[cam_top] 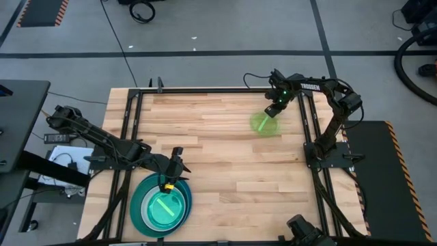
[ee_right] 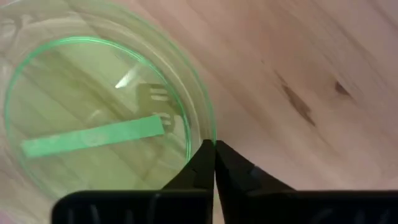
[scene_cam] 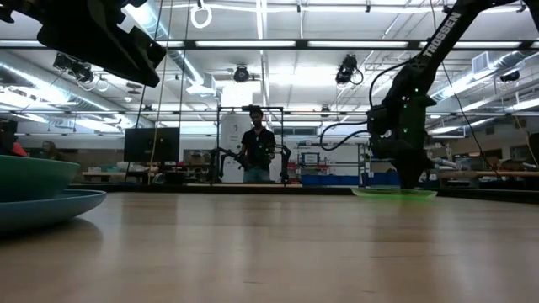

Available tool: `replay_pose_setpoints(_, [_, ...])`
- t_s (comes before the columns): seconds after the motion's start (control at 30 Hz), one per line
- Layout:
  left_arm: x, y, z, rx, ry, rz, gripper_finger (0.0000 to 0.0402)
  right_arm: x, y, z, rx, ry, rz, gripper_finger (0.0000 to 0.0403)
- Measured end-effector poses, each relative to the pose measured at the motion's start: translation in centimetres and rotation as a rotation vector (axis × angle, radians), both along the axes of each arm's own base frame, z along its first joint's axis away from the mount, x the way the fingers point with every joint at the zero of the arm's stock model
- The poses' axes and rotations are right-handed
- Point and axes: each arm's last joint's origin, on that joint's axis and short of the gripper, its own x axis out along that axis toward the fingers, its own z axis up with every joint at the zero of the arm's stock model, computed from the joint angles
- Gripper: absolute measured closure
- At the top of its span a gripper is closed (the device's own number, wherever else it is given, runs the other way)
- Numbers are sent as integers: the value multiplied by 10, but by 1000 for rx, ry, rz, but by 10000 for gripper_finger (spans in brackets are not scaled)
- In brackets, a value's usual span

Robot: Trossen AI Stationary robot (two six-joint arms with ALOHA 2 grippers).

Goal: Stack plastic plates
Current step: Stack the light green plate on top of the light green plate

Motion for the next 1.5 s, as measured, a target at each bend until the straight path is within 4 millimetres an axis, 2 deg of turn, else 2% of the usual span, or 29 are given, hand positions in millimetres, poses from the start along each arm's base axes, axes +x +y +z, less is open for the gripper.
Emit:
replay_pose_setpoints(0.2, [0, 0, 0, -11, 7, 9, 260, 1, 1, 1, 33, -46, 1, 394])
replay_pose_setpoints(0.33, [0, 0, 0, -14, 8, 11, 260, 6, 0, 10, 99, -122, -5, 398])
replay_pose_setpoints(0.5, [-1, 0, -1, -32, 20, 27, 260, 21, 0, 21, 102, -149, -49, 398])
replay_pose_setpoints(0.6, [-6, 1, -2, -52, 97, 62, 260, 35, 4, 26, 82, -158, -32, 399])
replay_pose_setpoints(0.73, [-16, -1, 0, -75, 144, 74, 260, 60, 19, 34, 76, -167, 15, 400])
replay_pose_setpoints(0.93, [-26, -5, 14, -97, 71, 53, 260, 100, 44, 51, 47, -194, 59, 400])
replay_pose_setpoints(1.13, [-32, -6, 13, -189, 125, 130, 260, 135, 74, 73, -20, -216, 105, 400])
replay_pose_setpoints(1.3, [-32, -4, 11, -254, 145, 261, 260, 156, 99, 85, -77, -239, 121, 400])
replay_pose_setpoints(1.5, [-34, 3, 8, -170, 118, 388, 260, 173, 122, 88, -218, -257, 134, 400])
